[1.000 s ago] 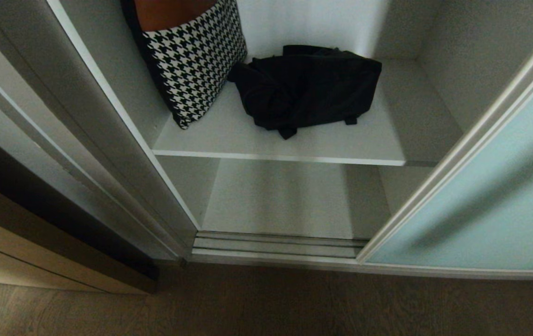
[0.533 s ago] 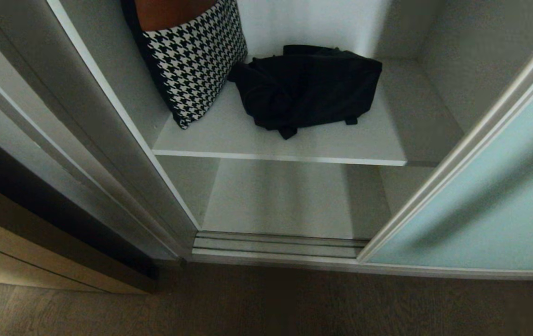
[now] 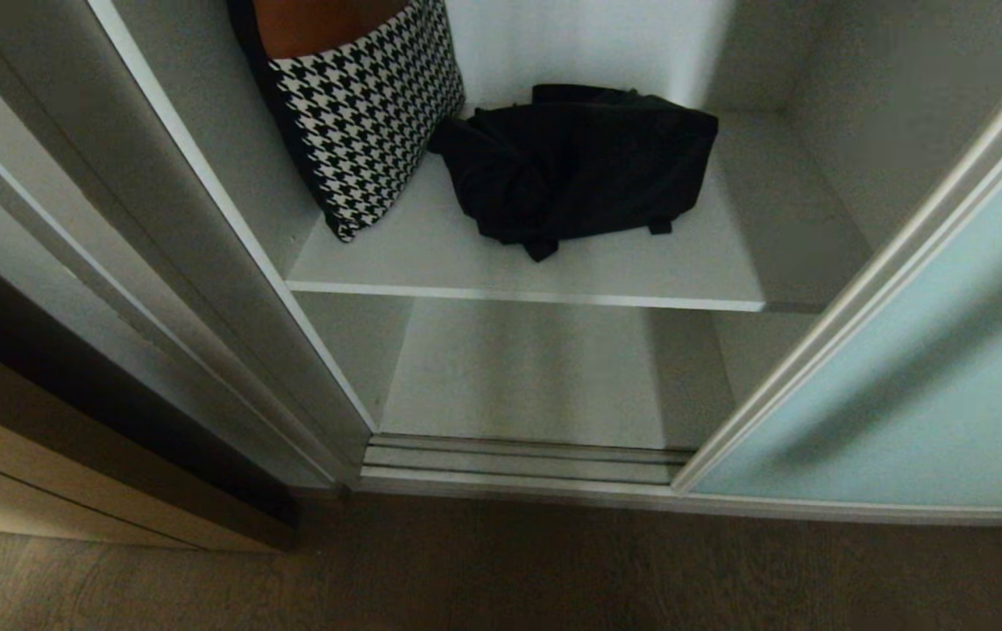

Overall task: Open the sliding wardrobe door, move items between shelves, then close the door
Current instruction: Open the door

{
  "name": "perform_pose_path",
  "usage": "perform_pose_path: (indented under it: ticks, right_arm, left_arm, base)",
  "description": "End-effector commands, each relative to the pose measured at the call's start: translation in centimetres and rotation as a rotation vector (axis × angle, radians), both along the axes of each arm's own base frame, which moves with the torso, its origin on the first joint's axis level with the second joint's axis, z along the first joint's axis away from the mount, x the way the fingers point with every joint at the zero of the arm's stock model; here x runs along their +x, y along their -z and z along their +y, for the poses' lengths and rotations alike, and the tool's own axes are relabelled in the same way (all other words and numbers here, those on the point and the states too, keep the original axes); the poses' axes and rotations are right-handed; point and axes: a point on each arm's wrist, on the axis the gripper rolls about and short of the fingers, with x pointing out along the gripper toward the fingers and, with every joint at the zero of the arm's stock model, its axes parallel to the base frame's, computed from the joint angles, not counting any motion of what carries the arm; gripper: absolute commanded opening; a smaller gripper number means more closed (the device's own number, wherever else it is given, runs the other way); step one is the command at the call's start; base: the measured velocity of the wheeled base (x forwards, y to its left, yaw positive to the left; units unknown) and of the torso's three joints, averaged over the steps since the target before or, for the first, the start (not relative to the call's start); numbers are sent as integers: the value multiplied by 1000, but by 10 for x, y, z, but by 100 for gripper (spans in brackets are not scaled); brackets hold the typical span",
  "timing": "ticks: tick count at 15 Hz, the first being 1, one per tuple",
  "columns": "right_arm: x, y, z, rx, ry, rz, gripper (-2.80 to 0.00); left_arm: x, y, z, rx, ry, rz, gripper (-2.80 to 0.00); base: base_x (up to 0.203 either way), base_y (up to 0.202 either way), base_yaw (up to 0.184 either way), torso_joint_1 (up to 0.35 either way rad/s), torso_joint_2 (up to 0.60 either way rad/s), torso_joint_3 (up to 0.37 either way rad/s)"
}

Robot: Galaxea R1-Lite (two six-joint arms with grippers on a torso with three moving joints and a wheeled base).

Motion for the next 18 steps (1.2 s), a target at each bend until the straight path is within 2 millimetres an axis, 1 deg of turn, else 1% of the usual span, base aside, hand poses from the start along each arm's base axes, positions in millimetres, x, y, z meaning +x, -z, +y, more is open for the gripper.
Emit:
perform_pose_path:
  ticks: [1, 6, 9, 11, 13, 16, 17, 18]
  right_arm:
    - [11, 0, 0, 1, 24, 13, -280]
    - [24, 3, 5, -3, -7, 32, -280]
    - [29, 3, 17, -5, -94, 40, -280]
    - [35, 5, 32, -12, -173, 57, -280]
    - [47, 9, 50, -24, -209, 83, -280]
    - [63, 12, 89, -36, -276, 67, -280]
    - [63, 12, 102, -41, -293, 51, -280]
    - [59, 10, 112, -42, -297, 38, -280]
  left_arm:
    - [0, 0, 0, 0, -1, 2, -280]
    - [0, 0, 0, 0, 0, 2, -280]
    - [0, 0, 0, 0, -1, 2, -280]
    - [0, 0, 0, 0, 0, 2, -280]
    - [0, 0, 0, 0, -1, 2, -280]
    - [0, 0, 0, 0, 0, 2, -280]
    - [0, 0, 0, 0, -1, 2, -280]
    - [0, 0, 0, 0, -1, 2, -280]
  base:
    - [0, 0, 0, 0, 0, 0]
    - [0, 0, 0, 0, 0, 0]
    - [0, 0, 0, 0, 0, 0]
    - [0, 0, 0, 0, 0, 0]
    - [0, 0, 0, 0, 0, 0]
    - [0, 0, 0, 0, 0, 0]
    - [0, 0, 0, 0, 0, 0]
    - [0, 0, 0, 0, 0, 0]
